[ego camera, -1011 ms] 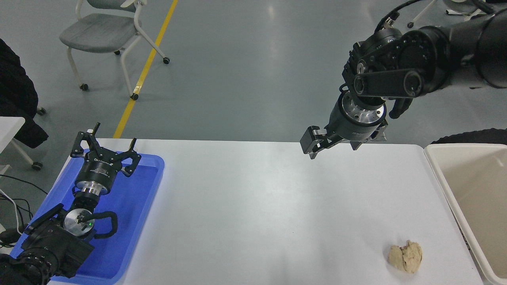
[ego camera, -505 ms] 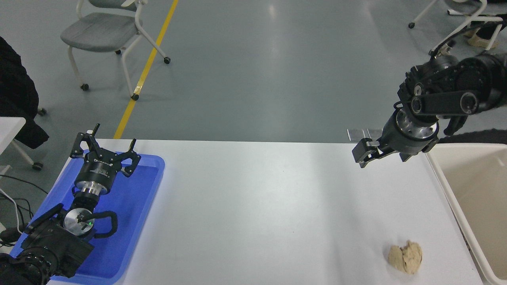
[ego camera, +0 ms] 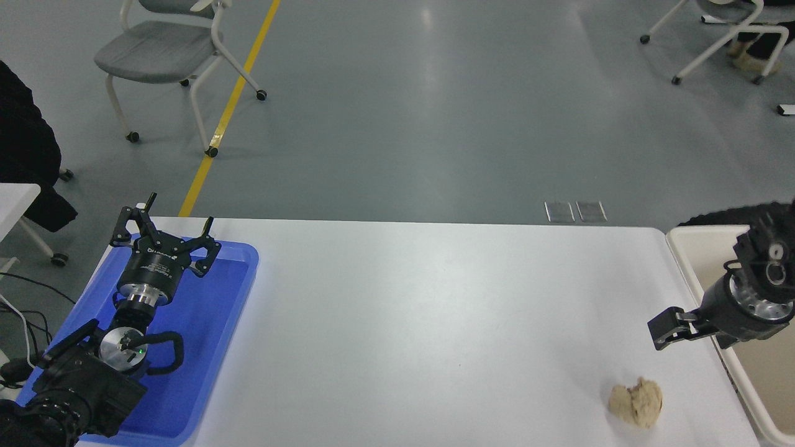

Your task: Pick up paper ball place in dustbin

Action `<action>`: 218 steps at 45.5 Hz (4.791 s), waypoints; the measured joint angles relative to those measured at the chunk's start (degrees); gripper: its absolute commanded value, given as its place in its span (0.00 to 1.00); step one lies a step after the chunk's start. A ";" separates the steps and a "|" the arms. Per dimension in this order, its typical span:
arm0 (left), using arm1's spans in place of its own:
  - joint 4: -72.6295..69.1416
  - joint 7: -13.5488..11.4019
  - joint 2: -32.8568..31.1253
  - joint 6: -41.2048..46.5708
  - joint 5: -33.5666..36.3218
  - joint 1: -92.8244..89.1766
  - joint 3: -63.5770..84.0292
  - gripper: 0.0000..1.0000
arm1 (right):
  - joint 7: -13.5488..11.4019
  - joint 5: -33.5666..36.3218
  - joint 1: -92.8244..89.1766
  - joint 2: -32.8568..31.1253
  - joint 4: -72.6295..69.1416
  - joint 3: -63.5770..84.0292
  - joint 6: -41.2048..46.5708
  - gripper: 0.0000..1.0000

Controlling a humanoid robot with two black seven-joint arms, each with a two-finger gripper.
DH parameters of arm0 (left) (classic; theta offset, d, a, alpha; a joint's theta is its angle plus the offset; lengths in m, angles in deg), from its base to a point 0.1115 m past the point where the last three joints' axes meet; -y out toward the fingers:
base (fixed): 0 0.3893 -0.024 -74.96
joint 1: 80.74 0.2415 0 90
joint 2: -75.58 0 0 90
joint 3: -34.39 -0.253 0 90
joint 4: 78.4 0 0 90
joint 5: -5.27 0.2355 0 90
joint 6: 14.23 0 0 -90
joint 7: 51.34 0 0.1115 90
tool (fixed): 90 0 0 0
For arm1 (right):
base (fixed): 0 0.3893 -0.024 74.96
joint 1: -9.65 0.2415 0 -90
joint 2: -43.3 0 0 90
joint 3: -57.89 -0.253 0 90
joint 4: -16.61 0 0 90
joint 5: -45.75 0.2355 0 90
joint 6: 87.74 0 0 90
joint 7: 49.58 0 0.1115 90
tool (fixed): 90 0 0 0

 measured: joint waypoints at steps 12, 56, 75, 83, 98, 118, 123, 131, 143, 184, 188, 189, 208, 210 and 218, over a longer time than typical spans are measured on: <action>-0.02 0.00 0.01 0.00 -0.01 -0.03 0.00 1.00 | 0.02 -1.53 -10.73 -1.08 3.54 -8.57 -1.73 1.00; -0.02 0.05 0.01 0.00 -0.01 -0.02 -0.07 1.00 | 0.15 -1.81 -25.89 2.69 10.23 -20.66 -5.11 0.53; -0.01 0.05 -0.05 0.00 -0.01 -0.03 -0.07 1.00 | 0.35 -1.74 -26.62 3.04 10.79 -20.97 -6.59 0.00; 0.00 0.05 -0.07 0.00 0.00 -0.03 -0.07 1.00 | 0.37 -1.84 -25.47 2.13 10.30 -20.62 -6.50 0.00; 0.00 0.05 -0.08 0.00 0.00 -0.11 -0.09 1.00 | 0.42 -0.86 -9.77 -3.77 2.96 -10.40 -4.09 0.00; 0.00 0.04 -0.04 0.00 0.00 -0.04 -0.06 1.00 | 0.47 5.41 31.61 -3.51 -14.81 18.00 0.29 0.00; -0.01 0.04 -0.02 0.00 0.00 -0.03 -0.05 1.00 | 0.47 7.43 38.31 -1.39 -17.56 22.09 0.95 0.00; -0.01 0.04 -0.01 0.00 0.00 -0.03 -0.05 1.00 | 0.41 9.16 43.96 0.90 -19.71 25.52 1.44 0.00; -0.01 0.04 0.00 0.00 0.00 -0.03 -0.06 1.00 | 0.32 9.76 46.59 1.80 -20.03 27.53 1.59 0.00; -0.02 0.05 0.10 0.00 0.00 -0.03 -0.05 1.00 | 4.16 -1.56 -17.38 -2.48 43.44 -9.68 -0.86 0.00; -0.01 0.04 0.10 0.00 -0.01 -0.05 -0.05 1.00 | 3.93 -1.09 -23.54 0.18 48.14 -14.44 -3.00 0.00; -0.01 0.04 0.09 0.00 0.00 -0.06 -0.05 1.00 | 3.82 -0.82 -25.40 1.11 49.48 -15.84 -3.67 0.00; -0.02 0.05 0.09 0.00 0.00 -0.10 -0.07 1.00 | 3.10 1.64 -41.14 10.36 57.39 -27.34 -14.65 0.00; -0.02 0.04 0.09 0.00 0.00 -0.11 -0.07 1.00 | 3.03 1.72 -41.78 10.76 57.77 -28.05 -15.28 0.08; -0.03 0.05 0.09 0.00 0.00 -0.11 -0.03 1.00 | 2.96 2.01 -43.56 11.94 58.44 -29.99 -17.48 1.00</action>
